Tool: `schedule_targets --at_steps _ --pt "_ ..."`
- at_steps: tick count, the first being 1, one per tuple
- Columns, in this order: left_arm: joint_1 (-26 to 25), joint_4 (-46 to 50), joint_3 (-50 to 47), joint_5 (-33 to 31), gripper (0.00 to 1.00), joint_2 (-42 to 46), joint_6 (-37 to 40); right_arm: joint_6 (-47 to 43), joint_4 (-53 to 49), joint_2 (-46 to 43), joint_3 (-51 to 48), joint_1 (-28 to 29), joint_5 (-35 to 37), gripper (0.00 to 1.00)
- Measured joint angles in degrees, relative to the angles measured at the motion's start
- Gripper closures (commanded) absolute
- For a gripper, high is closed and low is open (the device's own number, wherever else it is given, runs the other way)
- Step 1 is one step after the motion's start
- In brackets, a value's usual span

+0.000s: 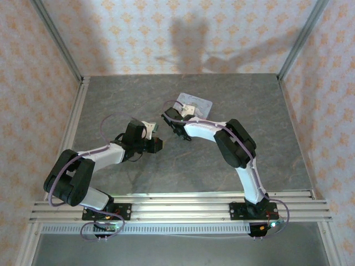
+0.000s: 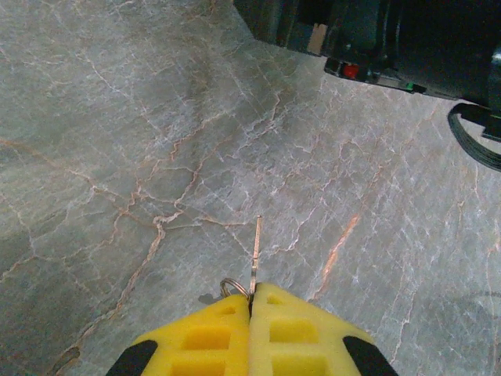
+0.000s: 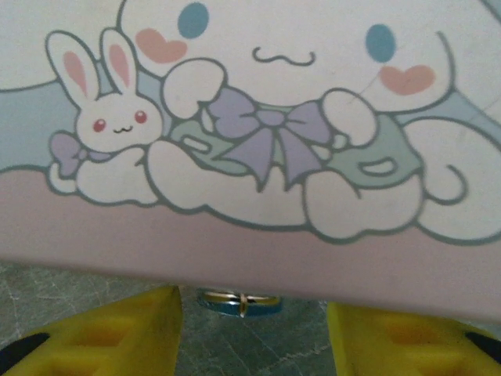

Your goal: Unlock a padlock with a key

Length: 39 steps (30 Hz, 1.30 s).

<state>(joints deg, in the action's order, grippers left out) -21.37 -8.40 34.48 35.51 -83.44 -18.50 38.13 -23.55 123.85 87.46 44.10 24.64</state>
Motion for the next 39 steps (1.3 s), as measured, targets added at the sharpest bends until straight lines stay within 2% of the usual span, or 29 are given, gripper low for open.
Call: schedule_targets --at_steps 10,12,14,19,23,31,39 --pt "0.0 0.0 -1.3 0.0 1.00 0.2 0.0 0.0 0.9 3.6 2.4 0.1 0.2 0.56" --pt "0.0 0.0 -1.3 0.0 1.00 0.2 0.0 0.2 1.3 3.8 2.8 0.1 0.5 0.67" --pt "0.0 0.0 -1.3 0.0 1.00 0.5 0.0 -0.1 1.8 4.0 2.8 0.1 1.0 0.82" --pt "0.0 0.0 -1.4 0.0 1.00 1.0 0.2 -1.0 3.8 3.9 2.6 0.1 0.9 1.00" --pt "0.0 -0.9 -2.2 0.0 1.00 1.4 0.0 -2.9 7.1 1.5 -1.2 0.0 -1.7 1.00" --pt "0.0 -1.6 -2.8 0.0 1.00 1.4 0.0 -4.3 14.8 -10.9 -15.6 -4.1 -18.4 1.00" --pt "0.0 -2.6 -3.6 0.7 1.00 2.4 -1.0 -4.3 19.2 -23.4 -26.4 -7.2 -30.7 1.00"
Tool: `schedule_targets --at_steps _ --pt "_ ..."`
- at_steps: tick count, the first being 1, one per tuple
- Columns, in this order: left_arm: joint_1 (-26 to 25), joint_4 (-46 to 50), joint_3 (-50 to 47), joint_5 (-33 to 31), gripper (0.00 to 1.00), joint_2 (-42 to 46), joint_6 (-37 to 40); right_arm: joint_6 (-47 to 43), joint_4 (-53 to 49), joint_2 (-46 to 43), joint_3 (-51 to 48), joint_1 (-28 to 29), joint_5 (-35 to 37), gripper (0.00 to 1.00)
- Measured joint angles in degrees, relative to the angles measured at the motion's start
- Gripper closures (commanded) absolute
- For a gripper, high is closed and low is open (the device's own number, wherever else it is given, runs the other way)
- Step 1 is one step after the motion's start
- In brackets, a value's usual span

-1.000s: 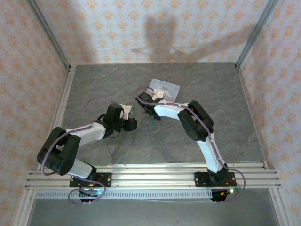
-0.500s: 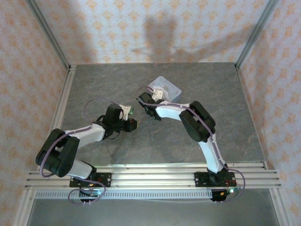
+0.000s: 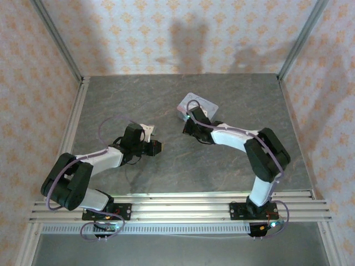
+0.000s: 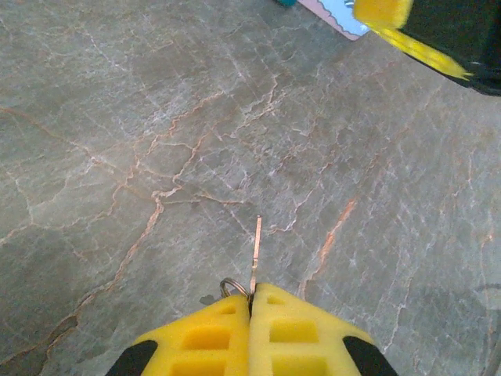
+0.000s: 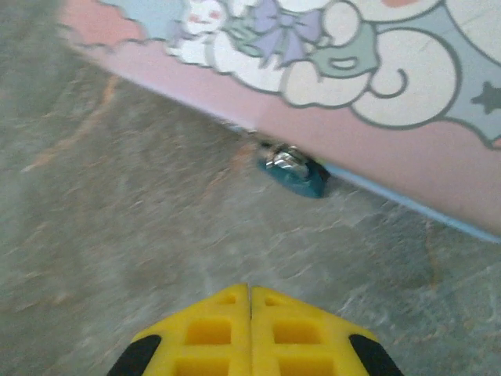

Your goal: Unlock a padlock with a key

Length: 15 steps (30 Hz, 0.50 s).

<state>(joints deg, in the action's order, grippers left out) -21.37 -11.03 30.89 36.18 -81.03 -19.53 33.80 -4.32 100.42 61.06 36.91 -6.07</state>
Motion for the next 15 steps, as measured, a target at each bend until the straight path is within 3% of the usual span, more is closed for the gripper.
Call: schedule_targets --at_steps 7,11,15 --pt "0.0 -3.8 -0.3 1.4 1.00 0.0 -3.2 1.1 -2.0 -3.6 0.8 0.0 -3.9 0.99" --pt "0.0 -3.2 0.2 0.9 1.00 -0.2 -3.3 1.5 -10.4 -3.4 5.7 0.8 3.2 0.85" --pt "0.6 2.3 6.7 -1.2 1.00 -3.0 -2.8 1.6 -19.9 -1.2 15.4 2.1 11.8 0.63"
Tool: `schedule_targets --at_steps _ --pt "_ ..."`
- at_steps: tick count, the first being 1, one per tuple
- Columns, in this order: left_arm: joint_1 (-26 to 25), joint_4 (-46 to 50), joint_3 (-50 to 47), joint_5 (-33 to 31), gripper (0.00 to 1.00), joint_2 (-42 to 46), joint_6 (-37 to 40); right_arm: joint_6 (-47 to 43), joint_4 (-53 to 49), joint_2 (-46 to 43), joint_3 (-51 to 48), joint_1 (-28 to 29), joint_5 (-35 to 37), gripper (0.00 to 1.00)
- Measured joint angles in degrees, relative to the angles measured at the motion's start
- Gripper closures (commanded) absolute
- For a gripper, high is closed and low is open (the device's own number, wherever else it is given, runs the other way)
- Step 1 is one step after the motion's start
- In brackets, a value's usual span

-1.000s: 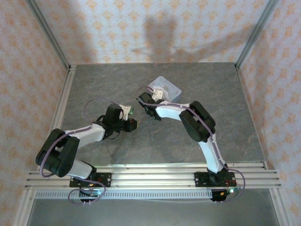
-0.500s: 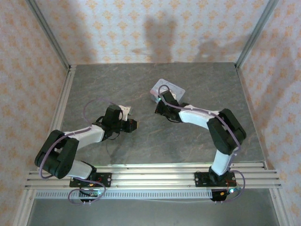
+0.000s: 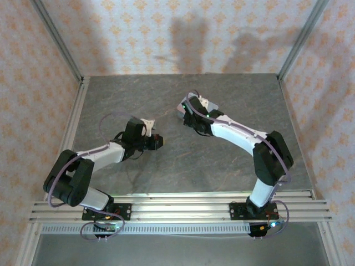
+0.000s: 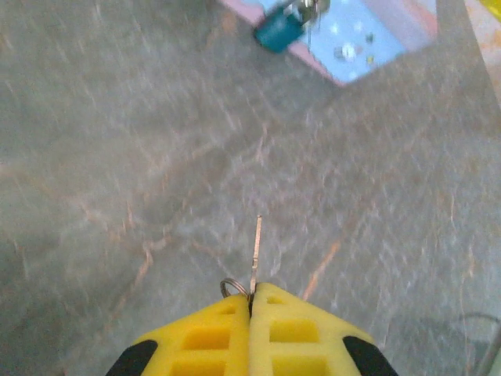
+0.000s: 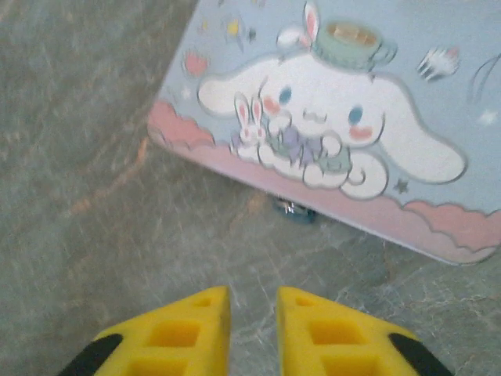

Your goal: Unlock a padlock with a key

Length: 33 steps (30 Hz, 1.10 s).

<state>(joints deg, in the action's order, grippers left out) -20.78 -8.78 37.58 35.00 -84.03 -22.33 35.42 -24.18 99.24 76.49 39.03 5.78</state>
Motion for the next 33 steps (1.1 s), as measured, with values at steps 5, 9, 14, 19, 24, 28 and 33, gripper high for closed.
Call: schedule_targets --at_steps 5,9,14,19,24,28,33 --pt "2.5 3.0 12.8 -3.2 1.00 -8.1 -0.6 1.2 -6.0 -0.8 2.5 -3.2 4.8 0.44" --pt "3.3 4.5 22.8 -5.3 1.00 -17.4 -1.0 2.2 -7.0 -2.9 -1.5 -10.9 1.9 0.28" --pt "3.3 8.8 37.7 -6.2 1.00 -30.2 -0.7 1.8 -7.2 -2.8 -3.9 -18.7 -6.2 0.26" --pt "3.3 13.3 52.3 -6.4 1.00 -40.3 1.3 -2.8 -6.6 2.2 -1.2 -20.4 -15.5 0.27" --pt "2.4 14.8 54.4 -5.5 1.00 -41.9 4.4 -9.4 -6.9 10.1 5.7 -21.4 -22.5 0.32" --pt "1.0 13.0 47.9 -5.0 1.00 -38.6 6.0 -14.9 -6.9 12.7 9.1 -22.5 -26.9 0.36" --pt "-0.6 10.7 35.2 -5.2 1.00 -31.1 5.9 -19.6 -6.6 12.4 8.0 -22.4 -30.7 0.37"
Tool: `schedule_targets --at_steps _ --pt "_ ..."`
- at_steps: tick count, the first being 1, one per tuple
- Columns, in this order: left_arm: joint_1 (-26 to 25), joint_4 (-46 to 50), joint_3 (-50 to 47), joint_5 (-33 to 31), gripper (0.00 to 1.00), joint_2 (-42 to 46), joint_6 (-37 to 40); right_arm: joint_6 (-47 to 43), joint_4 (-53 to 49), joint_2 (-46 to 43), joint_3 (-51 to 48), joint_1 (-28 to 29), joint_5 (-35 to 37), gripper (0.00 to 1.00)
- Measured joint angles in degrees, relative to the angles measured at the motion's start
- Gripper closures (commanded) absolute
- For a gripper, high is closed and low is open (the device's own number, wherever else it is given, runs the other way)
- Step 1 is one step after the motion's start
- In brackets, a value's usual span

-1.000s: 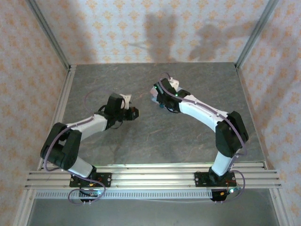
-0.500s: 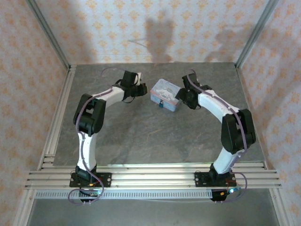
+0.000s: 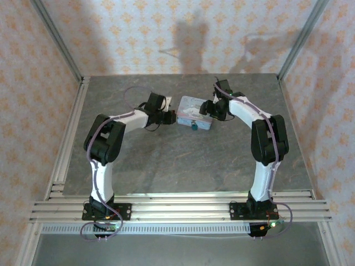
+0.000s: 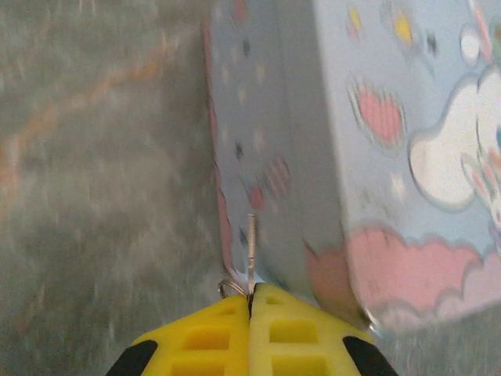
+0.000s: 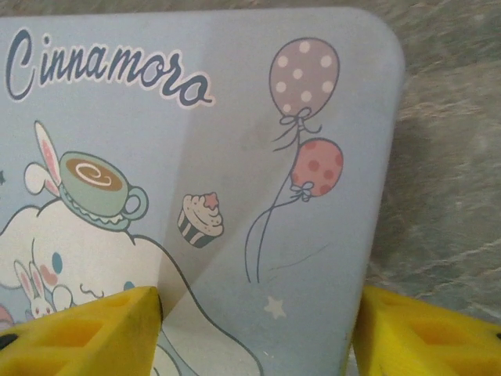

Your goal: Unlock a padlock with a key

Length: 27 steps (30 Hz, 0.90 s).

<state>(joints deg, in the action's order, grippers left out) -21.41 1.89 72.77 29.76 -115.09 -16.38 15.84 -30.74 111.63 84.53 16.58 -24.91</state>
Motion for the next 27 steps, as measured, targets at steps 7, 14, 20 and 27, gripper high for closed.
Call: schedule_targets --at_steps 7,14,20,27 --pt "-0.7 -0.4 -8.2 -0.3 1.00 6.7 0.0 -1.8 -0.2 -3.0 -3.4 3.4 1.5 0.34" --pt "-1.1 -0.9 -13.0 -0.9 1.00 15.1 0.7 2.5 -2.8 -13.2 -8.8 6.0 16.5 0.33" --pt "-1.1 -1.9 -20.6 -2.0 1.00 20.7 0.9 9.8 -2.7 -24.5 -13.2 18.1 33.7 0.34" --pt "-1.1 -1.7 -27.7 -3.9 1.00 25.3 -0.3 19.0 -1.3 -14.9 -12.7 32.9 44.4 0.38"
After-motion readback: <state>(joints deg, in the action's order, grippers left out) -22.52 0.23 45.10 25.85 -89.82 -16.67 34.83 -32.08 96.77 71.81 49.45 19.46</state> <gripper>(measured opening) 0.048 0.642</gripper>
